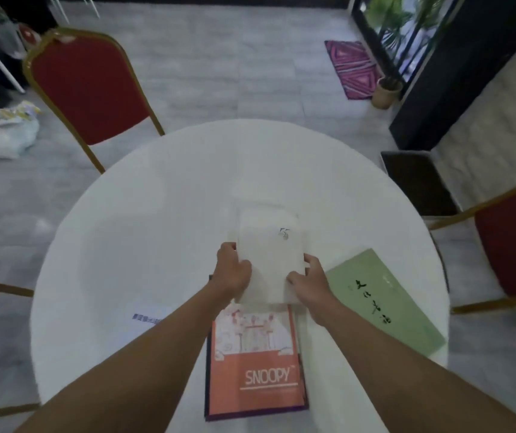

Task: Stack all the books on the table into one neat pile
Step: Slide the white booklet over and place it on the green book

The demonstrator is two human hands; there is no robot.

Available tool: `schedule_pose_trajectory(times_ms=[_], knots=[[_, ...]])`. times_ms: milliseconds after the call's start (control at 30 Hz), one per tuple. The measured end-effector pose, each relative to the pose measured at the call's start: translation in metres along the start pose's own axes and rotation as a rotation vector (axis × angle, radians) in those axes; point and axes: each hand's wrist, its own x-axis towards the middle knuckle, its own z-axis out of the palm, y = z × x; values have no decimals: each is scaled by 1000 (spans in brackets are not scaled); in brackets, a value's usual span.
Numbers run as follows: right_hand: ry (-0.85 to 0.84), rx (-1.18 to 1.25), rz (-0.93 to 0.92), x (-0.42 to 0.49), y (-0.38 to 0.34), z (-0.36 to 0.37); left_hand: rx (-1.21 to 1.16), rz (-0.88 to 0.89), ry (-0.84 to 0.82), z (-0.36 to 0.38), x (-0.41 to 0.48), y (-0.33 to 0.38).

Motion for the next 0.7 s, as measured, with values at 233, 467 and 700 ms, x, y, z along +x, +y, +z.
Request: schedule_pose_trajectory(times_ms=[233, 467, 700], knots=[[257, -208, 21, -12, 48, -113, 249, 91, -248, 119, -36, -8], [392, -624, 68, 0, 83, -186, 479, 50, -422, 204, -66, -7], [343, -683, 56, 10, 87, -199, 440, -68, -391, 218, -62, 4]])
